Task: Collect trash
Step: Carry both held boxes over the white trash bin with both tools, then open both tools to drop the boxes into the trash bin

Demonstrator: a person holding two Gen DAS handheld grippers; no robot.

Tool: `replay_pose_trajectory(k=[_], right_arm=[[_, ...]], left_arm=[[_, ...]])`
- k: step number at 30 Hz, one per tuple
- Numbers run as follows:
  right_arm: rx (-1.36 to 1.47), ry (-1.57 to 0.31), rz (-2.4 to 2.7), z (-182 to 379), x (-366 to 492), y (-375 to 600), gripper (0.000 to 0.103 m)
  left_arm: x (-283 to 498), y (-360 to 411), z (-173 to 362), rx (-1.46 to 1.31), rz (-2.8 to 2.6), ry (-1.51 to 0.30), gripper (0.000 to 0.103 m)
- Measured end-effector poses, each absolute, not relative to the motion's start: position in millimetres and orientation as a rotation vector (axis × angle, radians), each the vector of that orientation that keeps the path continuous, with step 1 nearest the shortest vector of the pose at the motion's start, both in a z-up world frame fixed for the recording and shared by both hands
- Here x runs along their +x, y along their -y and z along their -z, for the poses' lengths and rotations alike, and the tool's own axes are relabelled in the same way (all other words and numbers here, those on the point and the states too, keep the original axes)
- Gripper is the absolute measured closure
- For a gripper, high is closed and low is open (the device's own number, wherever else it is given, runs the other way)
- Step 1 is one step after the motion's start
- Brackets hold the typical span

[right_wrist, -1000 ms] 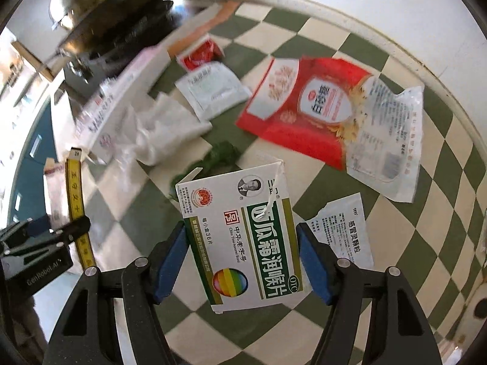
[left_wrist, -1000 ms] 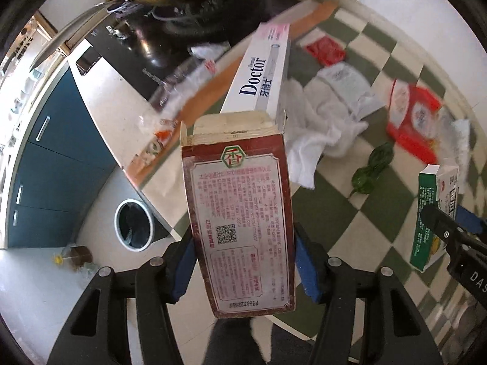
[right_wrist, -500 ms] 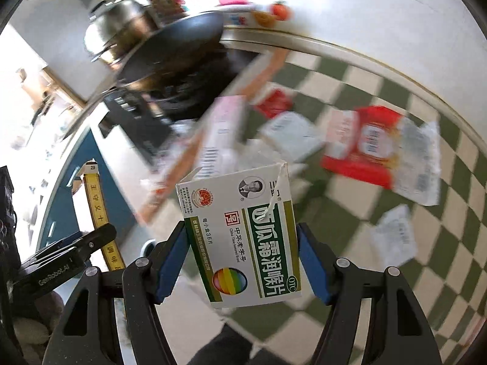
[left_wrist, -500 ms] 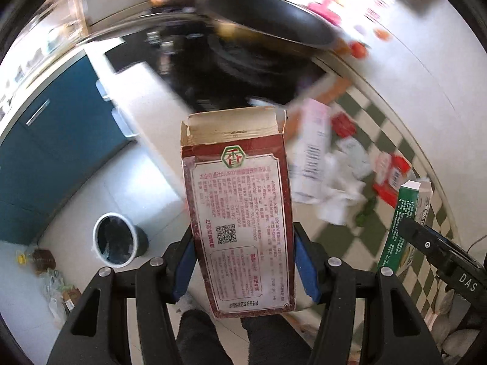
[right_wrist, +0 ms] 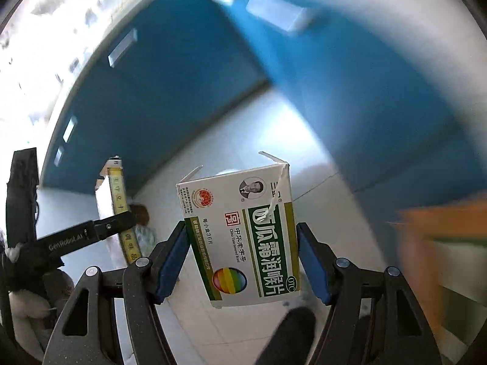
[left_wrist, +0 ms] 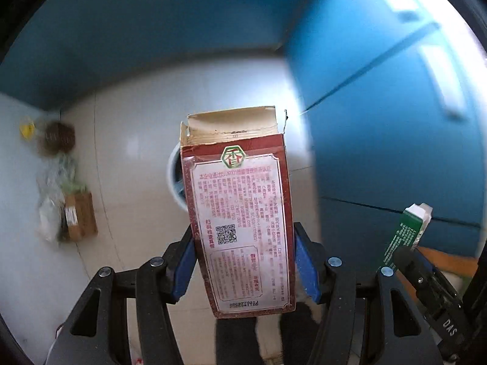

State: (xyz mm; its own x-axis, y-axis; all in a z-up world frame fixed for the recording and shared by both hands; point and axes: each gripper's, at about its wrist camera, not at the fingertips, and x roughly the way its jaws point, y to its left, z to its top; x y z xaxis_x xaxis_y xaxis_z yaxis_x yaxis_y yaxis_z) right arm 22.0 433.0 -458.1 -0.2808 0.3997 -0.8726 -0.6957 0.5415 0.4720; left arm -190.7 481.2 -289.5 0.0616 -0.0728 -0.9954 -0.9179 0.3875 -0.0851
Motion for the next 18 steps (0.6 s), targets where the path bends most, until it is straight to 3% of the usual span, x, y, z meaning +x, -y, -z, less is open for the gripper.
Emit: replay_pose_trajectory(k=[5, 9, 11, 16, 17, 18], right_arm=[[-0.383, -1.557, -1.111, 609.9, -29.0, -516.5, 0.032], [-0.471, -1.565, -1.127, 687.0, -55.0, -553.8, 0.032], [-0.511, -1.562, -1.142, 713.9, -67.0, -565.5, 0.032], [-0.587, -1.619, -1.154, 760.2, -90.0, -580.7, 0.030], [-0.593, -1.630, -1.152, 767.1, -92.1, -580.0, 0.024], [-0.594, -1.633, -1.155, 768.7, -93.7, -579.3, 0.008]], left_arm=[[-201.4, -510.6, 434.3, -1.124, -0.845, -1.408, 0.048], [-209.0, -534.2, 499.2, -1.174, -0.829, -1.413, 0.048], [-212.2, -558.4, 559.2, -1.219, -0.802, -1.416, 0.047], [-226.8, -559.2, 592.5, -1.361, -0.751, -1.396, 0.045], [-231.4, -558.4, 592.9, -1.359, -0.756, -1.390, 0.044], [-230.8, -554.6, 582.3, -1.348, -0.766, -1.382, 0.028]])
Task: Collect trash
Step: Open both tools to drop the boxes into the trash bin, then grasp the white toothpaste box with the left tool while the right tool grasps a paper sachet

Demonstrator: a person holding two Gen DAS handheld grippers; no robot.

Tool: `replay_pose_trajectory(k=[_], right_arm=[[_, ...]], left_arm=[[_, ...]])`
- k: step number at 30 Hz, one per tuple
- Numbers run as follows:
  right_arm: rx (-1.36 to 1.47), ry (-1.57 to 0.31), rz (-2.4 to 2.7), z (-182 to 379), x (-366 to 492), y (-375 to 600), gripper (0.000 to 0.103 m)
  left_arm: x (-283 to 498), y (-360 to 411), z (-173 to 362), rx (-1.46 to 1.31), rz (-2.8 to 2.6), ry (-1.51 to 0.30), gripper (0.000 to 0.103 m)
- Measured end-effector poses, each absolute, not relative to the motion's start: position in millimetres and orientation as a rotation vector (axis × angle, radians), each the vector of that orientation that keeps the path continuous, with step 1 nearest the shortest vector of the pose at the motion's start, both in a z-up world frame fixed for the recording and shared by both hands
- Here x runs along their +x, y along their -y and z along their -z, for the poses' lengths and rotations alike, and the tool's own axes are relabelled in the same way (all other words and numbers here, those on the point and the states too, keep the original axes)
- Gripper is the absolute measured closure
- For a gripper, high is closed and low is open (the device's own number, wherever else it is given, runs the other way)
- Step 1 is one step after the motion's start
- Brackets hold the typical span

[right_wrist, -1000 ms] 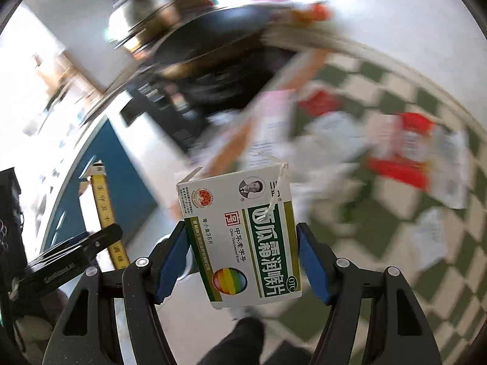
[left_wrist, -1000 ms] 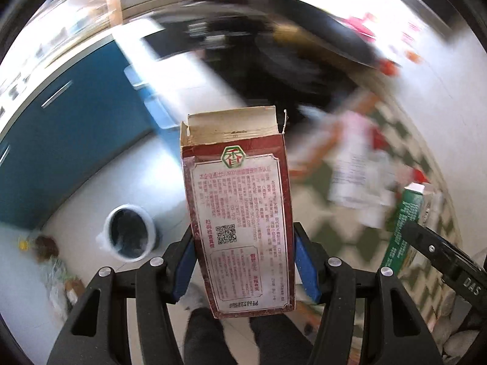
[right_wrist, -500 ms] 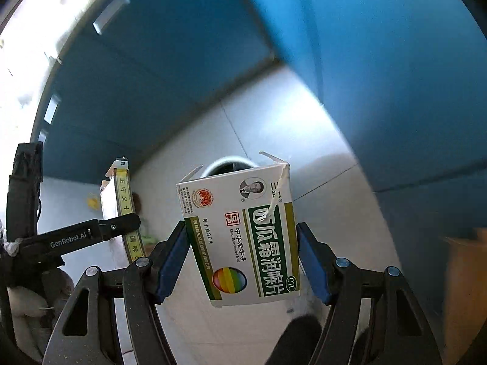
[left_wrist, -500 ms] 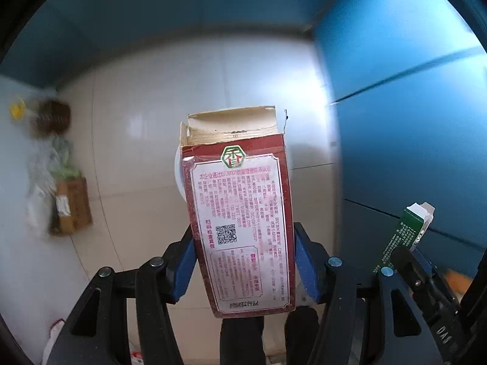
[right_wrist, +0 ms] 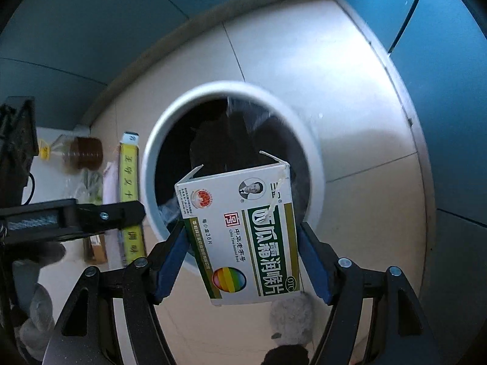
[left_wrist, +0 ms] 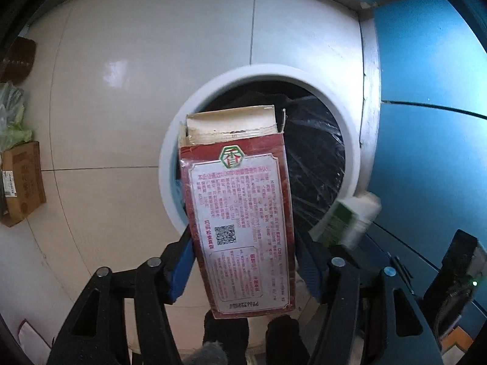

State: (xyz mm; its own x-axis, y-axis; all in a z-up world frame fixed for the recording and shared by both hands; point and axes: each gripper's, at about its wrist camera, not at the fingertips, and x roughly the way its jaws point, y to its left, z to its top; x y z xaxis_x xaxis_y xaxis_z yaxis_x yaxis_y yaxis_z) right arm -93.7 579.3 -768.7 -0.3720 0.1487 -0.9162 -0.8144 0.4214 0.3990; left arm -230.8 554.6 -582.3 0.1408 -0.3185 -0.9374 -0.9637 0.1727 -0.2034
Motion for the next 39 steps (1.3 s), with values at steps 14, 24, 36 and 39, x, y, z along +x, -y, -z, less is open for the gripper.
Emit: replay_pose_trajectory(k=[14, 24, 36, 39], right_arm=[[-0.696, -1.438, -1.128, 700.8, -102.3, -567.7, 0.000], [-0.743, -1.396, -1.048, 586.4, -95.0, -527.9, 0.000], [-0.712, -1.299, -1.080, 363.0, -102.7, -458.8, 0.000], [-0.684, -1.278, -1.085, 322.9, -106.2, -443.9, 0.000]], left_arm=[[-244.2, -512.9, 455.0, -0.977, -1.034, -1.368, 0.004], [-302.8, -512.2, 440.5, -0.865, -1.156, -1.329, 0.004], [-309.0, -441.7, 281.6, -0.819, -1.118, -1.233, 0.004], [-308.2, -427.2, 238.4, -0.803, -1.110, -1.214, 0.004]])
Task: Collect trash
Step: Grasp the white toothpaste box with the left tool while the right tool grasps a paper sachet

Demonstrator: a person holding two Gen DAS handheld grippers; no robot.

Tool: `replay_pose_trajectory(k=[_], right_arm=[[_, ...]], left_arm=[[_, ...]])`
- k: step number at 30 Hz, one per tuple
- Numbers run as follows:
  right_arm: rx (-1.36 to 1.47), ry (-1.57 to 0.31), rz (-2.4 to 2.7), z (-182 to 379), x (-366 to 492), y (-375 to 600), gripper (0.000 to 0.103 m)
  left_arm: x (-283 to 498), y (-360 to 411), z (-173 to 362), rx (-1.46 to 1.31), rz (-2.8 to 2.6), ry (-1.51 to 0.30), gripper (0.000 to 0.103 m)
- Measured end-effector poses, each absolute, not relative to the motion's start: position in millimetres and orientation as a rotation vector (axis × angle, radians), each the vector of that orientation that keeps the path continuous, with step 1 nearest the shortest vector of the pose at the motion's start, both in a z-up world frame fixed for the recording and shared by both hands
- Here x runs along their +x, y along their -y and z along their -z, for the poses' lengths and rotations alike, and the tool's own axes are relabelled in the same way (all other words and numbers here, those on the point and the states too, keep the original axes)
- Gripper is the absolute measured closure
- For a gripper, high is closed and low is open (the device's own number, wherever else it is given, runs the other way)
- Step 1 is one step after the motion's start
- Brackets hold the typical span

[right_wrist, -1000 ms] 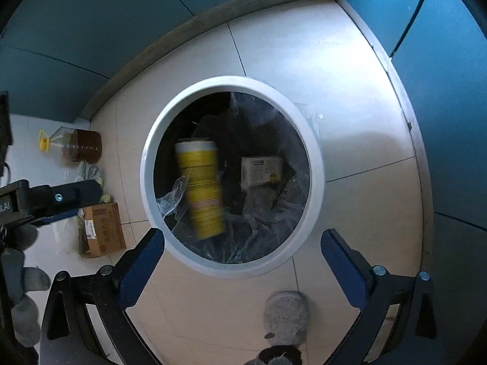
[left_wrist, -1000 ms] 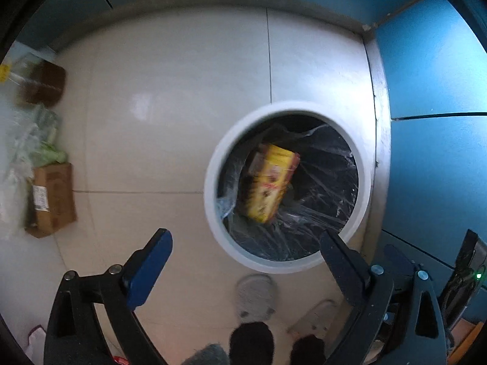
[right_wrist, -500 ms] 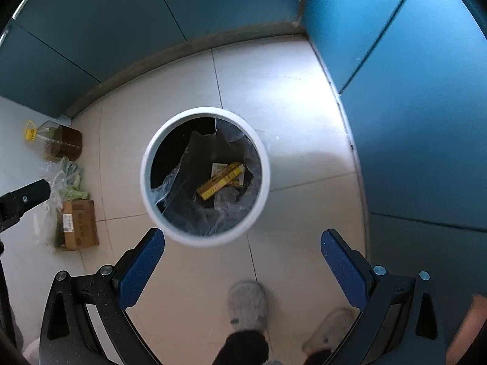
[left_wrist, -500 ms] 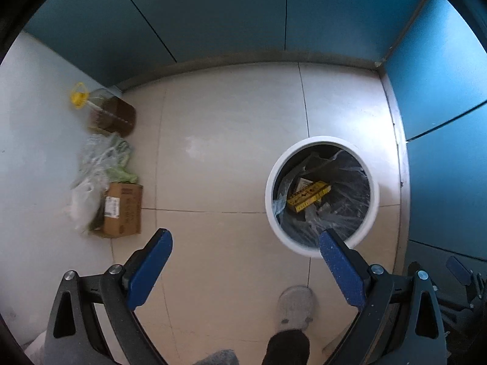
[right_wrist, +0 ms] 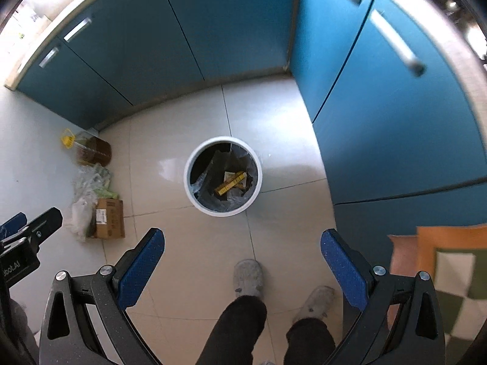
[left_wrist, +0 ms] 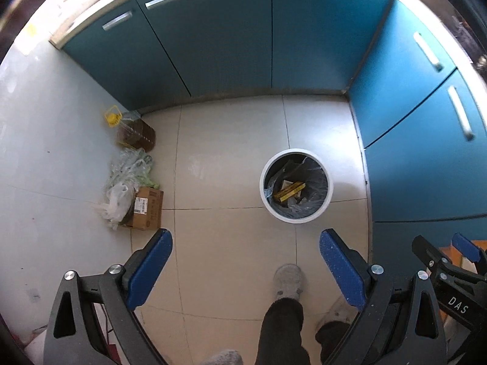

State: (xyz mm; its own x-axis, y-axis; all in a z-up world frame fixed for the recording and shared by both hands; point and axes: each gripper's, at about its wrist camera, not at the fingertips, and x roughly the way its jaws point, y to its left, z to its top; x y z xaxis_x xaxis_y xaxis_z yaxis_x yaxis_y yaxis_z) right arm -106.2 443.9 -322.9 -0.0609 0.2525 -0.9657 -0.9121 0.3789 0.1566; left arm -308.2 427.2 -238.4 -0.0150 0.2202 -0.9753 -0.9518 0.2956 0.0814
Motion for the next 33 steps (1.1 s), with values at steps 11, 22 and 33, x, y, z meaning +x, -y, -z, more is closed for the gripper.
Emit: replay_pose_trajectory(k=[11, 22, 33], right_arm=[[-0.413, -1.305, -1.234, 207.0, -77.3, -395.0, 0.000], [-0.011, -1.248, -0.977, 129.8, 122.2, -223.7, 0.000], [0.279, -1.391, -0.199, 238.0, 343.0, 66.2, 0.000]], left_arm=[[-285.8, -409.0, 149.2, -0.719, -1.148, -1.075, 0.004], [-73.4, -316.0, 69.7, -0.486, -0.841, -1.032, 0.000], [194.9, -145.5, 89.3, -0.303, -0.354, -1.239, 0.000]])
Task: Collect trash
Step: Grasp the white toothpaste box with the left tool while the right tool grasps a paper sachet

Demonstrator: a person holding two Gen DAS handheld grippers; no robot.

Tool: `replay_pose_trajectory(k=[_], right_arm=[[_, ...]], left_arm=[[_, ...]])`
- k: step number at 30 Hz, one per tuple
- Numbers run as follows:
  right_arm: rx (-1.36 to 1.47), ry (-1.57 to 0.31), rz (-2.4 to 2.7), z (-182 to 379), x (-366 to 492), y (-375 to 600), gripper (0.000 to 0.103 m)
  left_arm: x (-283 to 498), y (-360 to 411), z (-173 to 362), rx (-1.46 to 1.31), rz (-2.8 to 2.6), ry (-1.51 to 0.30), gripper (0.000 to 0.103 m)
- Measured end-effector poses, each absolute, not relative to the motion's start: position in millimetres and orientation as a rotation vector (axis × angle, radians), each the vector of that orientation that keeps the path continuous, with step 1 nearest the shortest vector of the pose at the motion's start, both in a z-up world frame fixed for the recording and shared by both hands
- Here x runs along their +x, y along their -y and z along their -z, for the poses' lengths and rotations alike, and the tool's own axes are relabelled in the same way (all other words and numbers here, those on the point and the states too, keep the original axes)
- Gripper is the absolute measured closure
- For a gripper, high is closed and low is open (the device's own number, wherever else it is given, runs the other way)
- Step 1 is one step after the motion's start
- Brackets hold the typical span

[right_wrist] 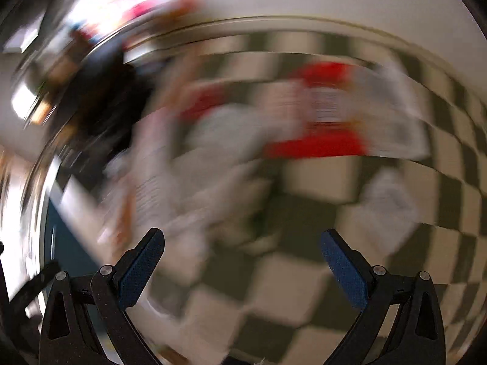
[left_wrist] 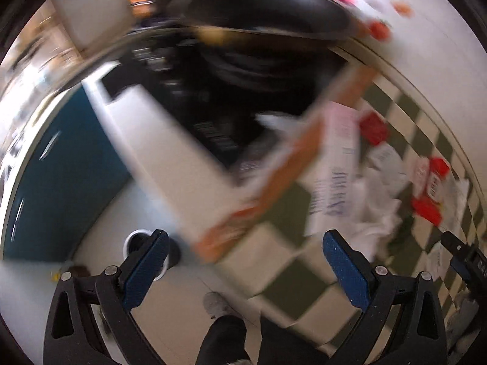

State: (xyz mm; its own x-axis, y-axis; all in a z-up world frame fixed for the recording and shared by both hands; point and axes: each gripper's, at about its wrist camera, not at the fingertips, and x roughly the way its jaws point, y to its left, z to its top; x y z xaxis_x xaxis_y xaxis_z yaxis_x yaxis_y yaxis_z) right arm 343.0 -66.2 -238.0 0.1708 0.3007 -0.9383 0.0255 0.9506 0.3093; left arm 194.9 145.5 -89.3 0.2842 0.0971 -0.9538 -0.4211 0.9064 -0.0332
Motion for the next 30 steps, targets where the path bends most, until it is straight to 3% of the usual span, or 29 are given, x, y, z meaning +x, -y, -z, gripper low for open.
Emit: replay_pose_trajectory(k=[9, 11, 13, 14, 17, 19, 20, 21, 23, 30], right_arm=[[0.252, -1.554, -0.016, 316.2, 379.8, 166.7, 0.000], [0.242, -1.576, -0.022, 327.2, 377.7, 164.7, 0.000], [0.235, -1.582, -0.021, 332.7, 375.8, 161.9, 0.000], [0.237, -1.580, -0.021, 335.4, 373.5, 161.6, 0.001], [0.198, -1.527, 0.009, 332.4, 366.8, 158.9, 0.010], [0.162, -1.477, 0.041, 326.7, 359.3, 156.8, 0.021], [0.149, -1.456, 0.050, 323.9, 356.4, 155.9, 0.039], [0.147, -1.429, 0.051, 319.6, 353.3, 158.1, 0.065], [0.205, -1.431, 0.027, 317.7, 349.3, 164.4, 0.103], [0.321, -1.341, -0.009, 287.2, 344.1, 184.5, 0.103]], left_arm=[[316.6, -90.0, 145.5, -0.203, -0.227, -1.414, 0.001], [328.9, -88.6, 155.8, -0.192, -0.226, -1.454, 0.011], [335.6, -89.7, 164.6, -0.184, -0.231, -1.488, 0.048], [337.3, -89.8, 167.4, -0.184, -0.226, -1.499, 0.060], [330.1, -88.4, 162.0, -0.142, -0.236, -1.501, 0.061], [321.7, -85.6, 155.9, -0.117, -0.233, -1.488, 0.061], [317.0, -84.4, 152.2, -0.107, -0.236, -1.482, 0.061], [314.9, -81.1, 149.1, -0.093, -0.240, -1.469, 0.061], [305.3, -79.2, 137.4, -0.092, -0.241, -1.443, 0.061], [272.1, -81.6, 79.8, -0.120, -0.261, -1.346, 0.061]])
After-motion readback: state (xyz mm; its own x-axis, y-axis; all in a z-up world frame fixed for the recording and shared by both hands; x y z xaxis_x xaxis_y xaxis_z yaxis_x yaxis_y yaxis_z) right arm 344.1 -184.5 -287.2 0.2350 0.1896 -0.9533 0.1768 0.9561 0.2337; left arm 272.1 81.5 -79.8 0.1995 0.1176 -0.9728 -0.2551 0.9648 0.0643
